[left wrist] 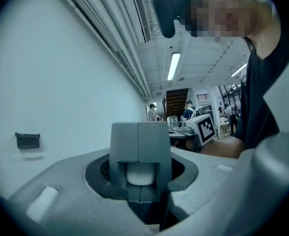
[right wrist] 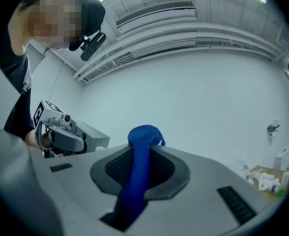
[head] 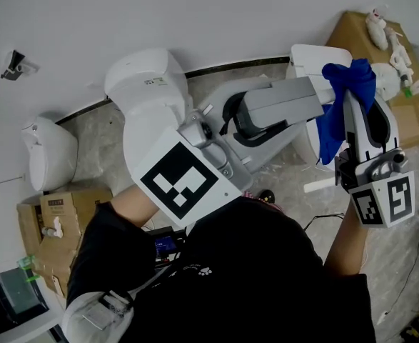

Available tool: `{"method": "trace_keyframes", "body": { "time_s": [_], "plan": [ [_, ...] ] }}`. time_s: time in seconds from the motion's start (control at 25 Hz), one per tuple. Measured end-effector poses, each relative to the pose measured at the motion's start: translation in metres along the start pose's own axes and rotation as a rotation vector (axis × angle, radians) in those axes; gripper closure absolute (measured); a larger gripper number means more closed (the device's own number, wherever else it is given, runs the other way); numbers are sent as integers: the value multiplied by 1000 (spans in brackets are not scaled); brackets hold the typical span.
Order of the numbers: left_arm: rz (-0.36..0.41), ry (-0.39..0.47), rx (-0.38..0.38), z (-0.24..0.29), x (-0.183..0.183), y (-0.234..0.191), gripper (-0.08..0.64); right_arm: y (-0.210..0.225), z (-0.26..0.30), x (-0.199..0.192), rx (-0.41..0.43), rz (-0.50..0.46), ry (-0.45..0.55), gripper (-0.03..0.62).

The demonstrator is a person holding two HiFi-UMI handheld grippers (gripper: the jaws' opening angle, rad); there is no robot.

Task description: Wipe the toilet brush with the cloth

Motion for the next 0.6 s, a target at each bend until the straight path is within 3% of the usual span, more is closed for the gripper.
{"method": "trace_keyframes", "body": {
  "time_s": [0.6],
  "plan": [
    [-20, 7, -6, 7, 0, 14, 397, 34, -24, -7, -120, -1, -15, 526]
  ]
}}
Point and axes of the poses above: the fingertips, and each gripper's own axes: z forward along the fingers, y to its right, x out of its top, the point moved 7 cm from there along -z, backward along the fingers, and after that the axes turned 6 degrees about -y, right-handed, at the moved point
